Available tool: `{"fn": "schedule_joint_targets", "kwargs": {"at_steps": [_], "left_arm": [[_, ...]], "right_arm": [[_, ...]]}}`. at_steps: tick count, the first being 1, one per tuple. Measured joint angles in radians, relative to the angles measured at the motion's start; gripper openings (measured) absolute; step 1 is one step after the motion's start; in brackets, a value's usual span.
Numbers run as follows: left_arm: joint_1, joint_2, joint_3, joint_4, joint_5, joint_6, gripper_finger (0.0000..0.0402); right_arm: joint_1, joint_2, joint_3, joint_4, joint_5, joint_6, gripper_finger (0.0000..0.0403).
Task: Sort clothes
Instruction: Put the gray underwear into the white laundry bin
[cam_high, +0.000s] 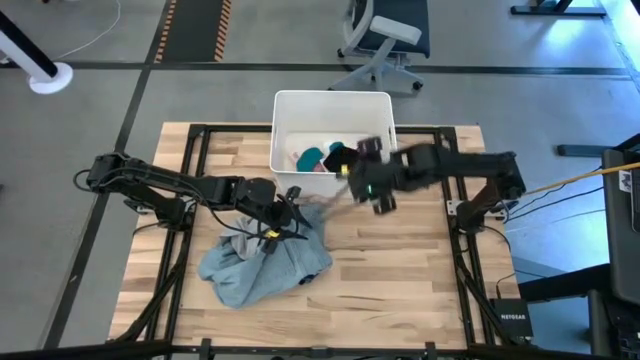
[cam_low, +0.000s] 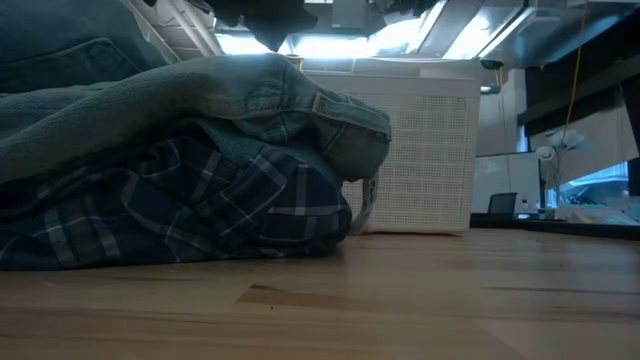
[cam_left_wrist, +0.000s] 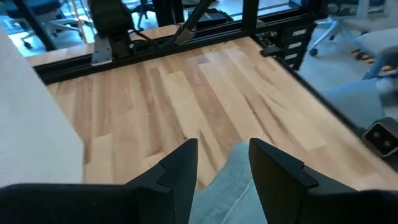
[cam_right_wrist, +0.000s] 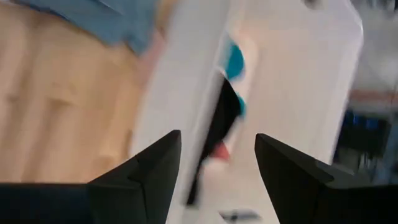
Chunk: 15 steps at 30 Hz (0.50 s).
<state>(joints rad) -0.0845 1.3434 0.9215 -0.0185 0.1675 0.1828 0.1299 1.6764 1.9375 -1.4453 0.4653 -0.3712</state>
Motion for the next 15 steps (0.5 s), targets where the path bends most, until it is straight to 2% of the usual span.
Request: {"fn": "schedule_joint_targets", "kwargs": {"at_steps": [4, 7, 15], "left_arm": [[0.000, 0.000, 0.000, 0.001, -0.049, 0.008, 0.0139], [0.000, 0.000, 0.000, 0.005, -0.069, 0.004, 0.0139], [-0.001, 0.000, 0.000, 0.020, -0.100, -0.010, 0.0139]], "right_arm": [[0.141, 0.000, -0.067, 0.064, 0.002, 0.015, 0.0225], [0.241, 0.000, -0.167, 0.142, 0.066, 0.051, 0.0225], [0.436, 0.001, -0.601, 0.496, 0.233, 0.159, 0.0225]]}}
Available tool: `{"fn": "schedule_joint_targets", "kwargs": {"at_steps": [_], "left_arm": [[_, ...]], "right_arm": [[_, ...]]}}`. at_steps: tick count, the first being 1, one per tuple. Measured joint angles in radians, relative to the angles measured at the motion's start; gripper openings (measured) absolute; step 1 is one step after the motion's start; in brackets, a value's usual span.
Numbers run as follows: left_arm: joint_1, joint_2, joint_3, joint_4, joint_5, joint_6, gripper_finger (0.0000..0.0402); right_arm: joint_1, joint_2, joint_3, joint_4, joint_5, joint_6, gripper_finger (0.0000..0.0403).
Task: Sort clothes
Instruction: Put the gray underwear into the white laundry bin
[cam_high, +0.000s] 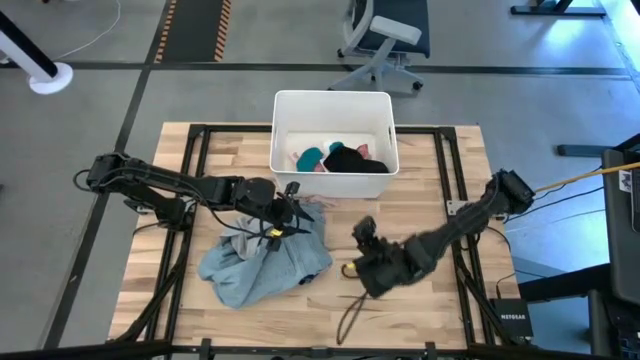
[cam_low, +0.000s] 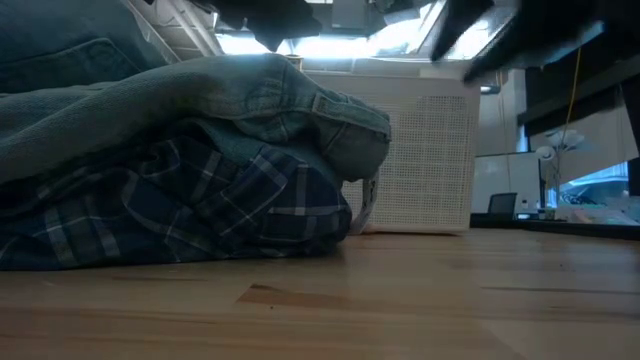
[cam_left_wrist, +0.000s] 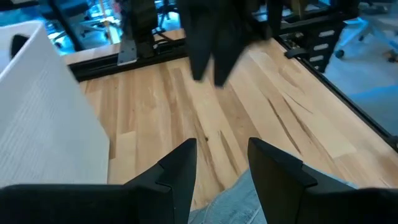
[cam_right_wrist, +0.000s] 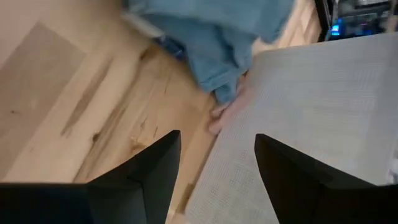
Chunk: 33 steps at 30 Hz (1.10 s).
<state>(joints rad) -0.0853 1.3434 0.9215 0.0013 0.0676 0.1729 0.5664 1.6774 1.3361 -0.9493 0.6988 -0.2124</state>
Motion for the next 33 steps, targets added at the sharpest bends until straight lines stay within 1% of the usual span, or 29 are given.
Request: {"fn": "schedule_joint_targets", "kwargs": {"at_steps": [3, 7, 11, 15, 18, 20, 22, 24, 27, 29, 33], "left_arm": [[0.000, 0.000, 0.000, 0.001, -0.028, -0.040, 0.0139], [0.003, 0.000, -0.001, 0.061, -0.034, -0.033, 0.0139], [0.011, 0.000, -0.001, 0.108, -0.039, -0.013, 0.0139], [0.020, 0.000, -0.001, 0.112, -0.040, -0.043, 0.0139], [0.034, 0.000, 0.002, 0.068, -0.040, -0.084, 0.0139], [0.042, 0.000, 0.030, -0.049, -0.064, -0.111, 0.0139], [0.048, 0.001, 0.085, -0.220, -0.110, -0.143, 0.0139], [0.048, 0.001, 0.149, -0.385, -0.165, -0.192, 0.0139], [0.048, 0.001, 0.250, -0.621, -0.208, -0.279, 0.0139], [0.048, -0.001, 0.306, -0.728, -0.213, -0.353, 0.0139], [0.046, -0.001, 0.343, -0.885, -0.214, -0.487, 0.0139]], "right_arm": [[0.036, 0.000, -0.134, 0.072, 0.090, 0.094, 0.0225], [0.062, 0.000, -0.252, 0.143, 0.177, 0.216, 0.0225], [0.079, 0.000, -0.375, 0.345, 0.248, 0.234, 0.0225], [0.087, 0.000, -0.511, 0.560, 0.251, 0.267, 0.0225], [0.103, 0.000, -0.620, 0.731, 0.269, 0.304, 0.0225], [0.116, 0.000, -0.679, 0.835, 0.278, 0.311, 0.0225], [0.125, 0.000, -0.717, 0.923, 0.287, 0.310, 0.0225], [0.138, 0.000, -0.737, 0.973, 0.326, 0.310, 0.0225], [0.143, 0.000, -0.741, 0.992, 0.405, 0.310, 0.0225], [0.143, 0.000, -0.741, 1.001, 0.437, 0.309, 0.0225], [0.140, 0.000, -0.741, 1.001, 0.432, 0.293, 0.0225]]}}
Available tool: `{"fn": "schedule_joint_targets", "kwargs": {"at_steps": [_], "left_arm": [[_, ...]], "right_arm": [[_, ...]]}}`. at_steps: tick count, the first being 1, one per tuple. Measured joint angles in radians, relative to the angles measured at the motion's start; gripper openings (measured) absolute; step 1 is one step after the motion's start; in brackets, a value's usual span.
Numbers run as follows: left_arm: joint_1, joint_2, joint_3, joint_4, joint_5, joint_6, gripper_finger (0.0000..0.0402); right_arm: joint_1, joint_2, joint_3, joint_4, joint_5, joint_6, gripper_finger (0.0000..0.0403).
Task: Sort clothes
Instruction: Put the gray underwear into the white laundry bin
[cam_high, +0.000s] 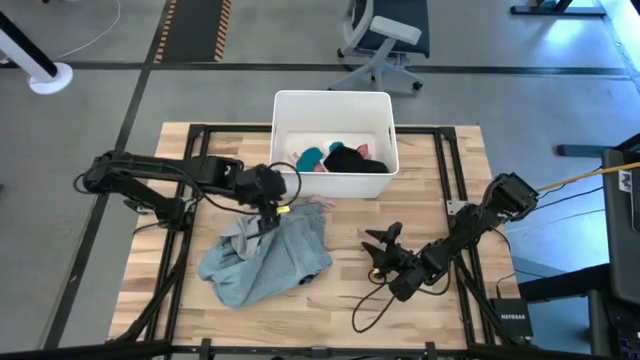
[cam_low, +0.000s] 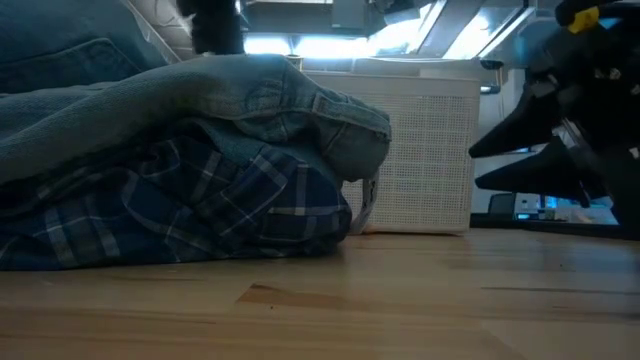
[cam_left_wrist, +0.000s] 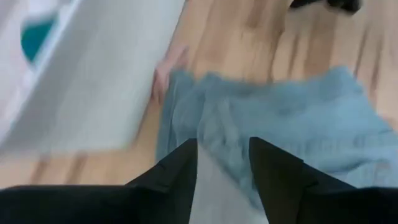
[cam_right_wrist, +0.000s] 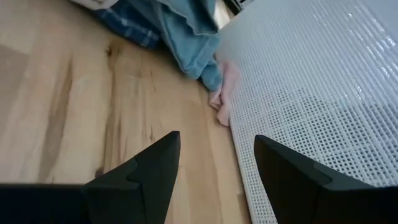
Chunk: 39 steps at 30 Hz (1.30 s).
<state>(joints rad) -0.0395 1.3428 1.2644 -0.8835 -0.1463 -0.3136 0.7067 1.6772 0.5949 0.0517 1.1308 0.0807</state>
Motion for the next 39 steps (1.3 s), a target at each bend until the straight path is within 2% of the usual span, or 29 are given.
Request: {"fn": "schedule_joint_targets", "kwargs": {"at_steps": [6, 14, 17, 25, 31, 34, 39], "left_arm": [[-0.014, 0.001, -0.048, -0.199, -0.014, -0.172, 0.0139], [-0.125, 0.001, -0.151, -0.152, 0.005, -0.330, 0.0139], [-0.184, 0.001, -0.209, -0.025, 0.050, -0.361, 0.0139], [-0.262, 0.019, -0.395, 0.586, 0.102, -0.364, 0.0139], [-0.283, 0.129, -0.432, 0.770, 0.105, -0.350, 0.0139], [-0.288, 0.152, -0.394, 0.721, 0.144, -0.315, 0.0139], [-0.290, 0.133, -0.214, 0.419, 0.100, -0.267, 0.0139]], "right_arm": [[0.001, 0.000, 0.000, 0.000, -0.024, -0.064, 0.0225], [0.000, 0.000, 0.000, -0.001, -0.022, -0.082, 0.0225], [0.000, 0.000, 0.000, -0.001, -0.023, -0.086, 0.0225], [0.000, 0.000, 0.000, -0.001, -0.024, -0.081, 0.0225], [0.000, 0.000, 0.000, -0.001, -0.024, -0.082, 0.0225], [0.000, 0.000, 0.000, -0.001, -0.024, -0.082, 0.0225], [0.000, 0.000, 0.000, -0.001, -0.024, -0.066, 0.0225]]}}
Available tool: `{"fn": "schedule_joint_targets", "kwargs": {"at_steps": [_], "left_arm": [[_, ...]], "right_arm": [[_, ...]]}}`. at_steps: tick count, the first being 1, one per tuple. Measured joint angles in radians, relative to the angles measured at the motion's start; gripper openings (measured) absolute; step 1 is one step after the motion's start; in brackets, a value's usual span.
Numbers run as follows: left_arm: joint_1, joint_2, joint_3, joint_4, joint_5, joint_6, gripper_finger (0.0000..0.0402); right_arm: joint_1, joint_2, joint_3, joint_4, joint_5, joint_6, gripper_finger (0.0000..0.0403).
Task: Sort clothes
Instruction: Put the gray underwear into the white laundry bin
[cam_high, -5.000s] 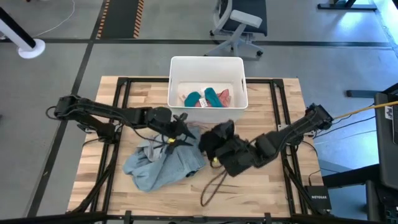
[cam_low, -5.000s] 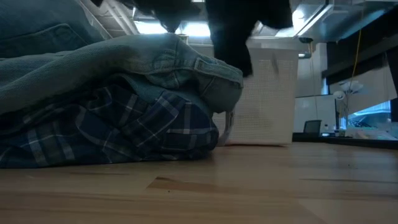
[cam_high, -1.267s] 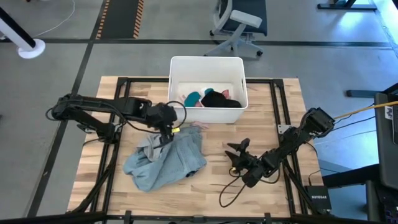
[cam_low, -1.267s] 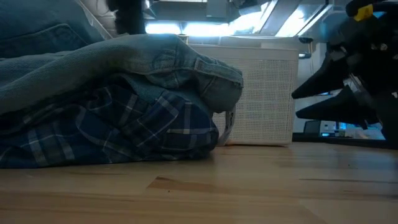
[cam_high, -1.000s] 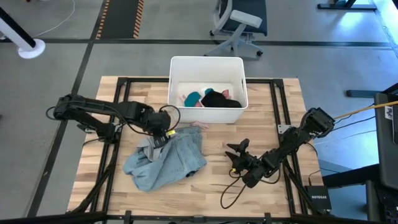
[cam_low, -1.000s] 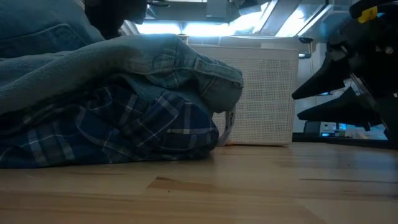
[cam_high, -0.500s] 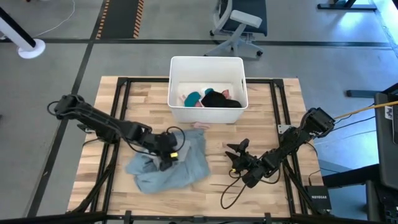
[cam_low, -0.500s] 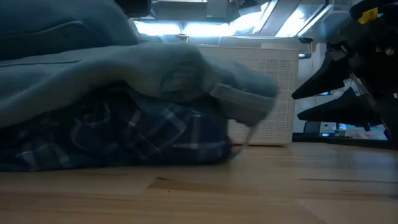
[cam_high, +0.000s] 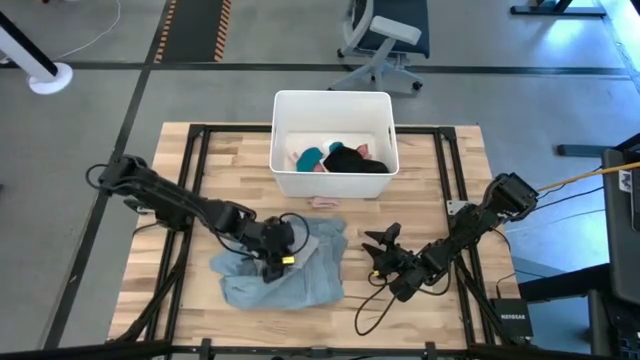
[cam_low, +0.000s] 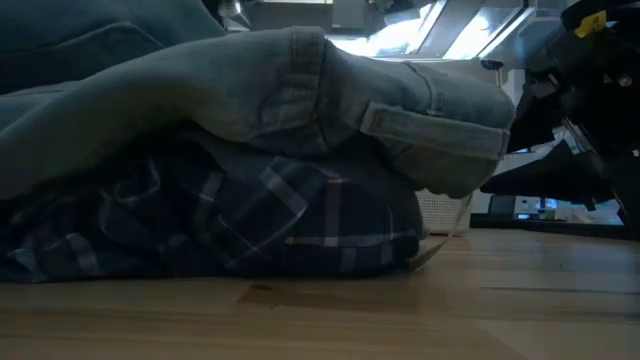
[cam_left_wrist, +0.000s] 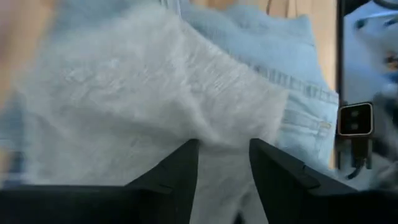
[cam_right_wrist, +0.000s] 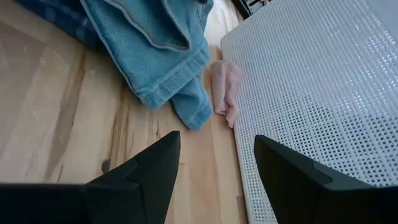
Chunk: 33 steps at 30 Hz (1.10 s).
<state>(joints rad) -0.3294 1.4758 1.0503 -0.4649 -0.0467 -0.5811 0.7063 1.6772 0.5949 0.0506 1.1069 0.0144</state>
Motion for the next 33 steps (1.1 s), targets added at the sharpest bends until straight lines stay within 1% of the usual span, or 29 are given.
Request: {"fn": "schedule_joint_targets", "kwargs": {"at_steps": [2, 4, 5, 8, 15, 18, 20, 22, 27, 31, 33], "left_arm": [[-0.001, -0.002, 0.093, -0.138, -0.061, 0.030, 0.0139], [0.000, -0.004, 0.160, -0.263, -0.123, 0.048, 0.0139], [0.001, -0.004, 0.179, -0.303, -0.151, 0.057, 0.0139], [0.009, -0.004, 0.189, -0.355, -0.212, 0.059, 0.0139], [0.043, 0.006, 0.125, -0.331, -0.213, 0.008, 0.0141], [0.065, 0.006, 0.107, -0.317, -0.216, -0.013, 0.0153], [0.080, 0.006, 0.084, -0.275, -0.215, -0.016, 0.0165], [0.092, 0.006, 0.061, -0.236, -0.186, -0.022, 0.0179], [0.109, 0.012, 0.014, -0.137, -0.026, -0.035, 0.0208], [0.108, 0.018, -0.032, -0.004, 0.087, -0.037, 0.0216], [0.107, 0.036, -0.051, 0.020, 0.109, -0.029, 0.0214]], "right_arm": [[0.000, 0.000, 0.000, -0.001, -0.014, 0.015, 0.0225], [0.000, 0.000, 0.000, 0.000, -0.052, 0.028, 0.0225], [0.000, 0.000, 0.000, 0.000, -0.067, 0.032, 0.0225], [0.000, 0.000, 0.000, 0.000, -0.109, 0.039, 0.0225], [0.001, 0.000, 0.000, 0.004, -0.135, 0.059, 0.0225], [0.001, 0.000, 0.000, 0.002, -0.135, 0.059, 0.0225], [0.001, 0.000, 0.000, 0.002, -0.133, 0.059, 0.0225], [0.001, 0.000, 0.000, 0.002, -0.133, 0.059, 0.0225], [0.001, 0.000, 0.000, 0.002, -0.135, 0.059, 0.0225], [0.001, 0.000, 0.000, 0.001, -0.140, 0.059, 0.0225], [0.001, 0.000, 0.000, 0.001, -0.142, 0.059, 0.0225]]}}
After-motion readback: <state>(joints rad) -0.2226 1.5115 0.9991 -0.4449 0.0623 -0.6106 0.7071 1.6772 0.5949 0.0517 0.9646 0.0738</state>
